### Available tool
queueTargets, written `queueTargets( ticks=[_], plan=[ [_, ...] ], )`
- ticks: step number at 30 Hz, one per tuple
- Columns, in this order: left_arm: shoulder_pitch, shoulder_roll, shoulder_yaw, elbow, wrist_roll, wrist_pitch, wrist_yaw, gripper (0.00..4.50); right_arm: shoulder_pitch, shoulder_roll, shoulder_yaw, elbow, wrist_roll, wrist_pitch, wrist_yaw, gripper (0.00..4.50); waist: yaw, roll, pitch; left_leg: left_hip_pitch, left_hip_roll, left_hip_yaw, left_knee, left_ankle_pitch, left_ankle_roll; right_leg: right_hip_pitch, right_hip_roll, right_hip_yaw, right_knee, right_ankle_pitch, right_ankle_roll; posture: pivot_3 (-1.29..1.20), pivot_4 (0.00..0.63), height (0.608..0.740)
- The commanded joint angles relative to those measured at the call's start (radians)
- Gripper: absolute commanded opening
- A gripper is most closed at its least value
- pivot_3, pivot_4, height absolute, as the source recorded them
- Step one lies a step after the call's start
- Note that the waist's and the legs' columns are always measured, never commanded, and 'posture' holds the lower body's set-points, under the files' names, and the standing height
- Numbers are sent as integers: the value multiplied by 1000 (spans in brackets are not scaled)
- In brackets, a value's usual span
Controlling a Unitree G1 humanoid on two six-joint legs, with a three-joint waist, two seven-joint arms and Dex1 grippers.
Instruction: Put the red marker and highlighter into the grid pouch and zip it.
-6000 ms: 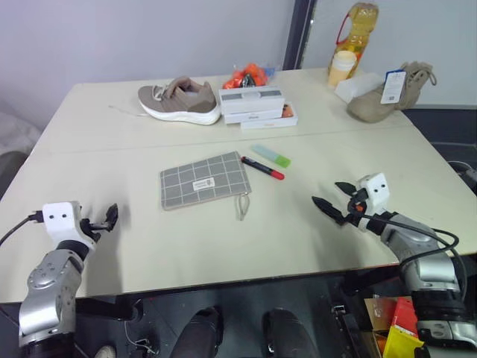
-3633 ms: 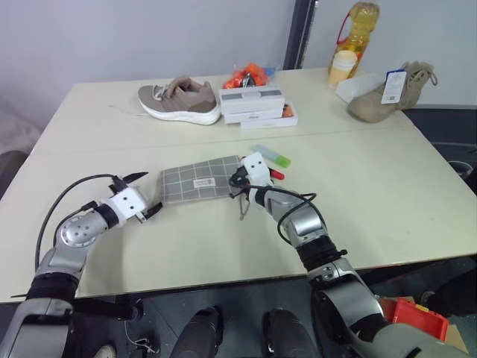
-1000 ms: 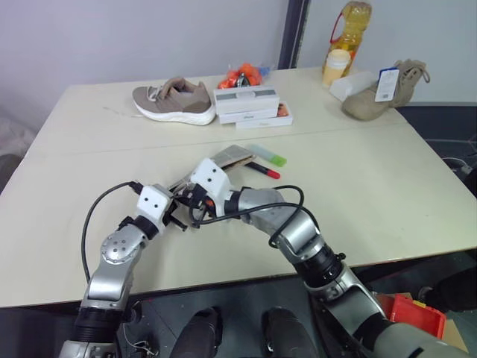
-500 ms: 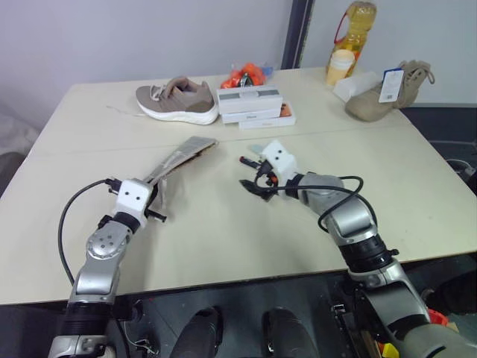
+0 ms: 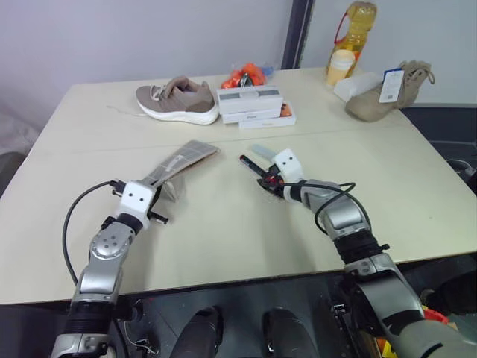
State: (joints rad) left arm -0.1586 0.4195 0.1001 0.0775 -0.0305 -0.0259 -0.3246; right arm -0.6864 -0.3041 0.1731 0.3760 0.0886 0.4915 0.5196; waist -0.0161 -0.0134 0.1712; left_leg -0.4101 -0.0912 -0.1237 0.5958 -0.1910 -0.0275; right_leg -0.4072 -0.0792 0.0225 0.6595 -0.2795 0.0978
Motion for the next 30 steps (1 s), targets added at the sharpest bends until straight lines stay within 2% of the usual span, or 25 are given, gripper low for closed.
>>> queueTargets(
  ticks=[1,6,12,30],
  plan=[
    [2,-4,9,-18,-7,-19,-1,0,2,-8,-11,-98,-6,-38,16,362,0,0,0,0,0,0,0,0,0,0,0,0,0,0,0,0,150,740],
    [-9,-21,7,-27,-41,-28,-33,0,58,-90,64,-317,-47,-104,117,372,2,0,0,-1,0,0,0,0,0,0,0,0,-1,0,0,0,150,740],
    [-28,-28,-3,-17,-48,-32,-62,0,85,-124,69,-460,-41,-75,168,372,2,0,0,0,0,-1,0,0,0,1,0,-1,-1,0,0,0,150,740],
    [-15,-30,-20,-56,-53,-45,-132,0,57,-109,118,-423,-129,-52,168,372,2,0,0,0,0,-1,0,0,0,1,0,-1,-2,0,0,0,150,740]
  ],
)
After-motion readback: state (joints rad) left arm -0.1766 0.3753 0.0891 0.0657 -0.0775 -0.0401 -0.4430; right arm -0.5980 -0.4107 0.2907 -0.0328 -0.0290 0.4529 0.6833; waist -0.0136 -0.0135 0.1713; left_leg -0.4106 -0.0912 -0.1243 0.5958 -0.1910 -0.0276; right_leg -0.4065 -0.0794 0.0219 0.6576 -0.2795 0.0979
